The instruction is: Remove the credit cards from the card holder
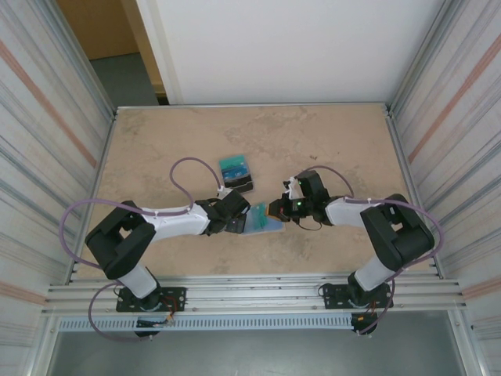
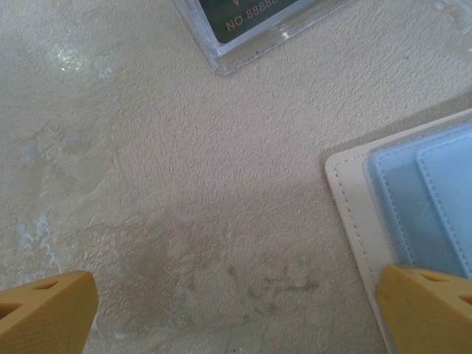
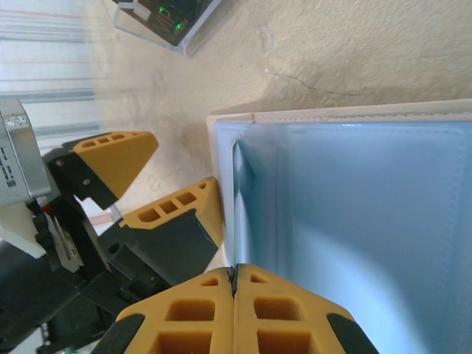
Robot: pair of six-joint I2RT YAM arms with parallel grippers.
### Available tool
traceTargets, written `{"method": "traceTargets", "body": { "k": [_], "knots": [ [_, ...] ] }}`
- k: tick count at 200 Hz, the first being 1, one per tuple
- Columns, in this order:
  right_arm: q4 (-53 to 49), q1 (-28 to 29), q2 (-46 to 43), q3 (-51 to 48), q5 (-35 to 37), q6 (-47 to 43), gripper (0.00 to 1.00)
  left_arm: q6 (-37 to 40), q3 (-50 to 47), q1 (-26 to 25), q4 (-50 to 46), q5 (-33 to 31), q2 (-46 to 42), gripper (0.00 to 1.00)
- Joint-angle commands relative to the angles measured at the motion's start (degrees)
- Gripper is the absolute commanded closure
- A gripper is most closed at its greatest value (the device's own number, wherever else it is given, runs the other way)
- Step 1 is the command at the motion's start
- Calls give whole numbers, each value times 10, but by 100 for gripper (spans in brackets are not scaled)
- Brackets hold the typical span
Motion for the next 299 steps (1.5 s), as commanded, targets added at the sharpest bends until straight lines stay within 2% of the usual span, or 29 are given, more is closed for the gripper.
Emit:
{"method": "traceTargets", "body": {
  "k": [1,57,99,131,150,176,192,219,254,299],
  "knots": [
    [-77,-5,-33,22,36,-56,94,-2,-8,-3,-33,2,15,1],
    [-143,-8,-85,31,87,-113,95,0,0,-3,-41,3,-35,1],
    [-166,-8,-137,39,93,-162,95,11,6,-3,-44,0,-91,1],
    [-190,-8,-163,59,77,-215,96,108,4,-2,6,21,-151,1],
    [-205,-8,-174,73,60,-251,96,207,-12,11,71,97,-190,1],
    [-224,-8,-181,95,29,-299,96,317,-31,52,139,261,-231,4],
    [-236,-8,-183,109,3,-330,96,355,-24,86,147,354,-240,9],
    [-258,-7,-185,134,-42,-387,96,424,-6,120,132,465,-235,12],
    [-294,3,-185,168,-78,-460,98,493,41,125,67,523,-205,18],
    [-363,23,-168,211,-84,-534,99,516,82,128,42,584,-168,30]
  ]
}}
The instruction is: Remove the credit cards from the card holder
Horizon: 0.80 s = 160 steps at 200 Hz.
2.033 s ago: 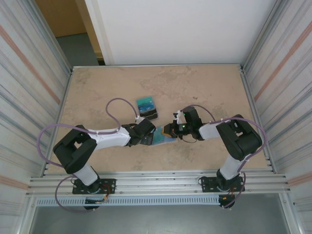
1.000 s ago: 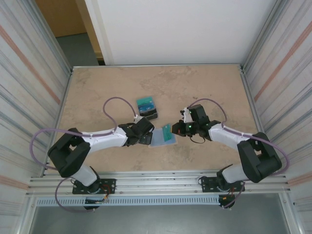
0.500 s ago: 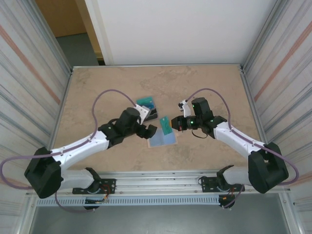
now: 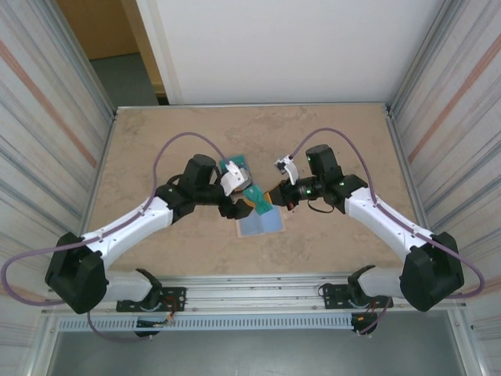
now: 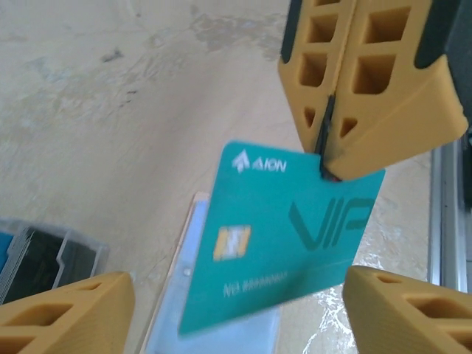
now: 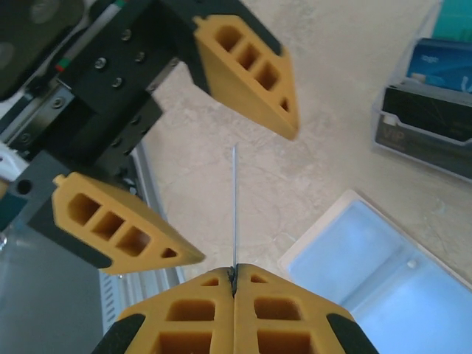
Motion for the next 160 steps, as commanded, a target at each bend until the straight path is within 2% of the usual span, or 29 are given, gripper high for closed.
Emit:
{"method": "traceTargets", "body": {
  "k": [1,17,33,77,95,113,126,134,146,160],
  "knots": [
    [-55,11,4,28,-24,-70,99,41,30,4,-33,70,14,30],
    [-64,14,4,33,-26,-83,99,51,39,4,-49,82,23,38],
    [-70,14,1,35,-31,-91,99,61,44,4,-63,97,28,51],
    [-72,16,-1,36,-35,-99,98,63,49,4,-69,139,31,99],
    [-63,16,-1,35,-34,-92,95,64,49,4,-69,147,32,100],
    [-45,13,-3,33,-21,-75,80,61,47,4,-71,150,30,100],
    [-31,9,-10,29,0,-59,51,55,44,4,-69,145,22,100],
    [-19,4,-18,22,7,-49,41,46,38,4,-60,136,13,100],
    [7,-3,-36,2,18,-28,32,28,21,4,-38,118,-8,100],
    [43,-11,-62,-26,37,-1,27,-4,0,5,-8,93,-35,100]
  ]
}}
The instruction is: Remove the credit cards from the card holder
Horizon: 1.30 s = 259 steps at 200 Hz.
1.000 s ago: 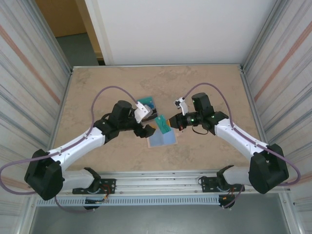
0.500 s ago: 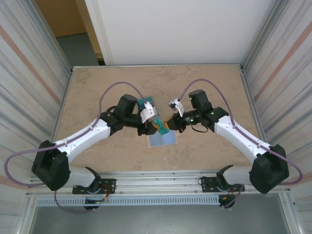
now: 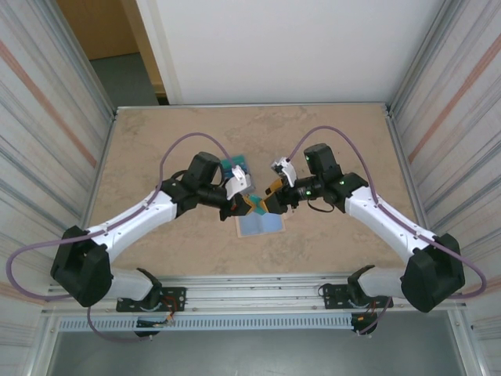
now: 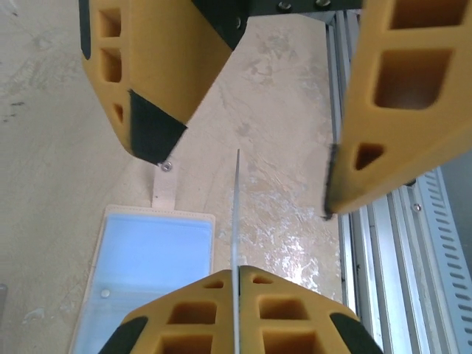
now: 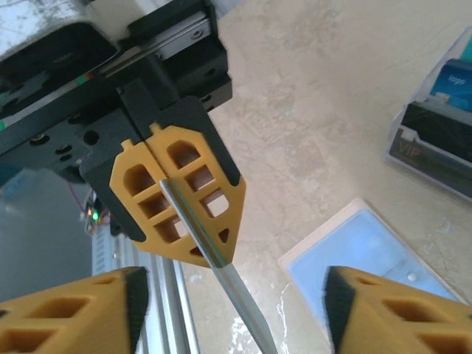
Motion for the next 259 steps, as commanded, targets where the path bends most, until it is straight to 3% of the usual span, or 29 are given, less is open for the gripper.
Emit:
{"method": "traceTargets", "body": {
  "k": [1,39,91,148,189,243,259],
  "knots": [
    [62,-15,-51,-34,33,51,26,-47,-27,3,51,-29,-54,100],
    [192,-23,-116,-125,62,136,22,-168,-115,3,189,-67,-142,100],
    [396,-16,-103,-190,-8,242,23,-266,-175,3,286,-104,-202,100],
    [453,28,-41,-152,-29,236,53,-318,-182,3,318,-96,-194,100],
    [467,36,-12,-137,-36,237,60,-330,-185,3,337,-68,-190,100],
    [475,41,-23,-136,-58,229,100,-325,-182,3,324,-68,-181,100],
    [418,43,-38,-126,-45,195,100,-318,-180,4,312,-75,-184,88]
  ]
}}
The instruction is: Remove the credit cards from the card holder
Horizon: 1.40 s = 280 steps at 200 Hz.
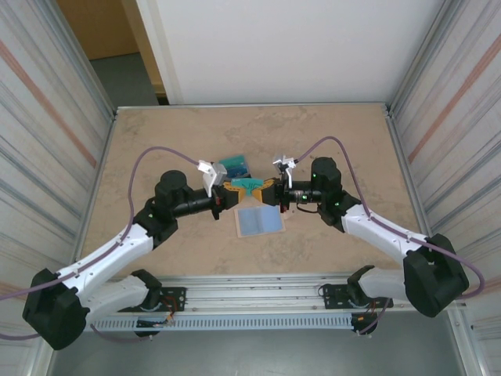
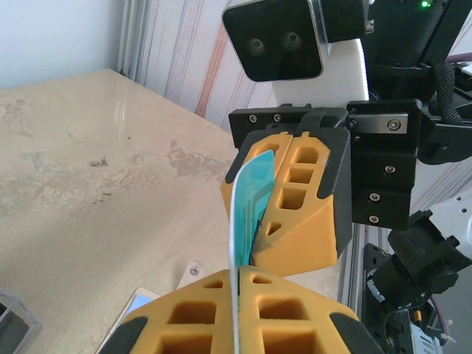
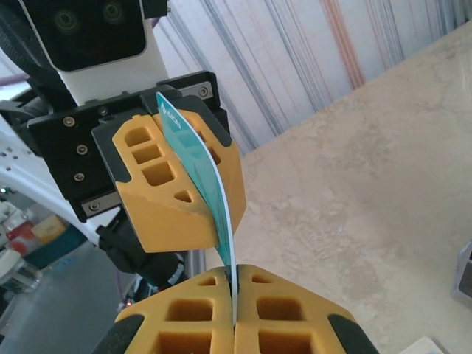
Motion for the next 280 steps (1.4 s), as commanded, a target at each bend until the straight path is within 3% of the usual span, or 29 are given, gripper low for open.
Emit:
{"method": "traceTargets", "body": {
  "k": [1,20,35,74,97,123,151,204,245,267,280],
  "knots": [
    [-43,9,-24,27,1,-41,100,3,-3,-5,-6,9,-1,87],
    [-132,11,-41,44,21,-92,100,31,13,-1,-44,10,-10,58],
    [-211,12,-54,62,42,-136,100,75,37,3,-102,4,-22,45],
    [-364,15,-66,101,88,-222,100,225,126,12,-266,-3,-43,40],
    [-416,21,-66,118,106,-254,100,295,170,13,-317,0,-27,40],
    [-453,29,-61,137,115,-277,100,359,243,13,-403,42,35,42],
    [-481,39,-52,156,117,-295,100,411,301,12,-477,75,102,51],
    [-508,44,-34,178,110,-311,100,456,343,3,-530,79,171,66],
    [-501,44,-30,178,107,-314,100,475,345,-4,-540,91,187,100],
    [-500,43,-23,182,114,-312,100,483,345,-4,-536,92,189,100],
    [-490,42,-25,178,123,-301,88,482,340,-4,-527,80,187,100]
  ]
}}
